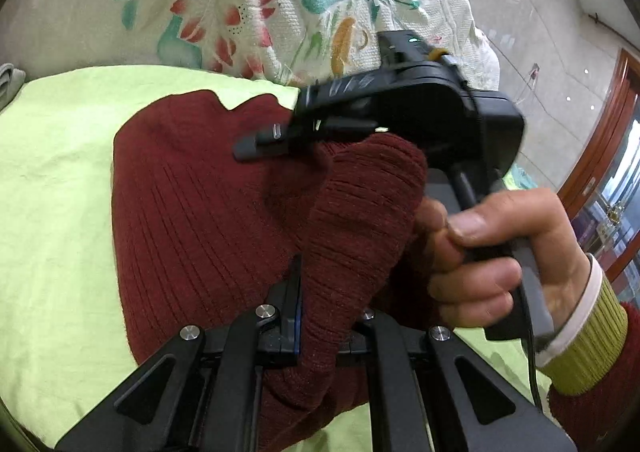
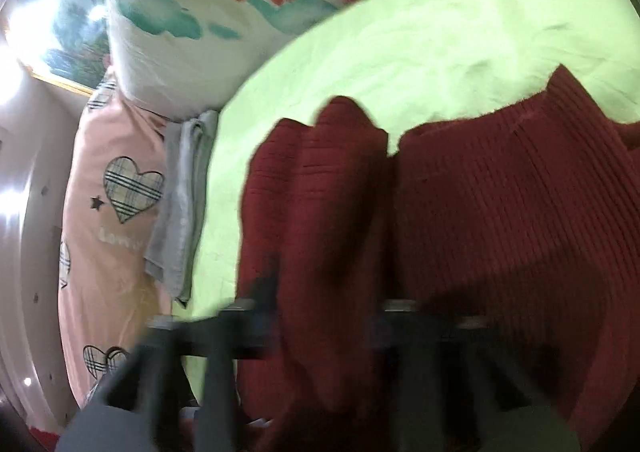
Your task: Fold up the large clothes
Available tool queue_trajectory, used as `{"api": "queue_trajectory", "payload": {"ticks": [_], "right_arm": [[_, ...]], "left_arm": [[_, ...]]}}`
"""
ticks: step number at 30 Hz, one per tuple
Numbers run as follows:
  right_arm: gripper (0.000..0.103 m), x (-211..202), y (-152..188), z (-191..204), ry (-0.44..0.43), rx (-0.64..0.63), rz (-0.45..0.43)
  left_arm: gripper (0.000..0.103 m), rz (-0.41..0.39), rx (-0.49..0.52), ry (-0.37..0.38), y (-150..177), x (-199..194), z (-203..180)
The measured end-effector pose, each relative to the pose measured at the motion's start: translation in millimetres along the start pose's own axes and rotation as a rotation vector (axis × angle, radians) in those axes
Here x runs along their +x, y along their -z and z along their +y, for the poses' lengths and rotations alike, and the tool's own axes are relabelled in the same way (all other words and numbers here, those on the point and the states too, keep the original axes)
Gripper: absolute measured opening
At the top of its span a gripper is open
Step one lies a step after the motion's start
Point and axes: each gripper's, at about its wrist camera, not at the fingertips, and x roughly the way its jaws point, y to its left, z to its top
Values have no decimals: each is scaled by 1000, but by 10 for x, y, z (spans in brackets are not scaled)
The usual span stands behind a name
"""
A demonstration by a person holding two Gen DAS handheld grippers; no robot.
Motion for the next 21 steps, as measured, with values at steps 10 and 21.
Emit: {"api": "queue_trajectory", "payload": {"ticks": [10, 21], "right_arm": [[17, -995, 41, 55, 49, -151, -193], [17, -924, 164, -715, 132, -13, -194]], "left_arm": [[9, 18, 96, 116, -258, 129, -725], [9, 141, 139, 93, 29, 689, -891]]}}
